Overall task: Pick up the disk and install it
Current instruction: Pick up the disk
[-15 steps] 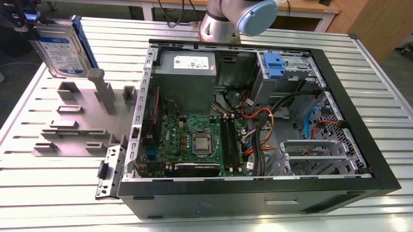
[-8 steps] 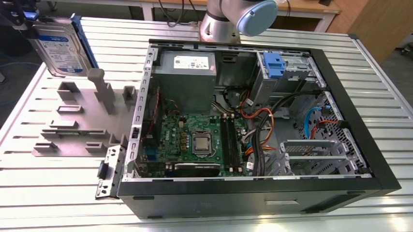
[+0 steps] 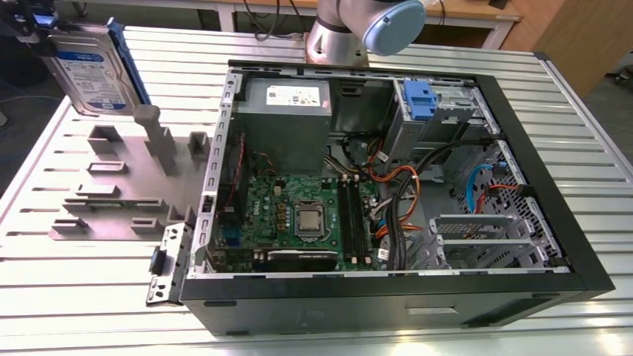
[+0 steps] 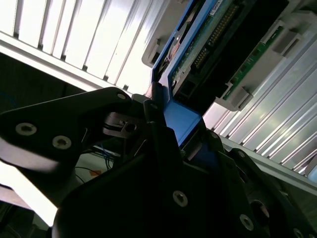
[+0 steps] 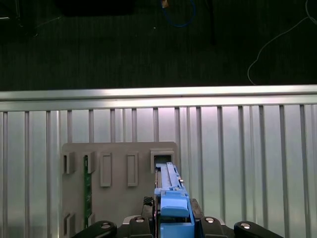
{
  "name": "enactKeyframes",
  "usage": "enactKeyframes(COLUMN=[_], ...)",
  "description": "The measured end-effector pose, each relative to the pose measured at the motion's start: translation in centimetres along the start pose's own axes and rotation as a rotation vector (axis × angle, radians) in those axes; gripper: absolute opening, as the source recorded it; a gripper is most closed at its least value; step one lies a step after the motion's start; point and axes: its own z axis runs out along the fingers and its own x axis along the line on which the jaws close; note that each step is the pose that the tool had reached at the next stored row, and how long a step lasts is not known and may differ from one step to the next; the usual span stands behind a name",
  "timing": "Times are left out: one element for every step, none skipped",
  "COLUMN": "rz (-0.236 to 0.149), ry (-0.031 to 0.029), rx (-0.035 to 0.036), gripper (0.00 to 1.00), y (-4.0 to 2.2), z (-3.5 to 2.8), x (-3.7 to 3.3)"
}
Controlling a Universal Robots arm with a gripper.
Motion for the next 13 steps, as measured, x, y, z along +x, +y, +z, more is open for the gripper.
enactKeyframes(rz=[0.0, 0.0, 0.0, 0.0, 0.0, 0.0, 0.0, 0.0, 0.0, 0.0, 0.0, 0.0, 0.0], ry=[0.0, 0.0001, 0.0001, 0.0, 0.0, 0.0, 0.0001, 0.0001, 0.0001, 0.0001, 0.0, 0.0, 0.0], rx=[-0.0001, -0.0001, -0.0001, 0.0, 0.0001, 0.0, -0.0001, -0.0001, -0.0001, -0.0002, 0.0, 0.0, 0.0], gripper=[0.37, 0.37, 0.37, 0.37, 0.37, 0.37, 0.37, 0.37, 0.37, 0.37, 0.37, 0.37, 0.37], y=[0.0, 0.0, 0.0, 0.0, 0.01, 0.0, 0.01, 0.01, 0.01, 0.01, 0.01, 0.01, 0.01], z=[-0.07, -0.14, -0.2, -0.25, -0.29, -0.34, -0.38, -0.43, -0.48, -0.54, -0.61, -0.68, -0.73], x=[0.0, 0.0, 0.0, 0.0, -0.01, -0.01, -0.01, -0.01, -0.01, -0.01, -0.02, -0.02, -0.02])
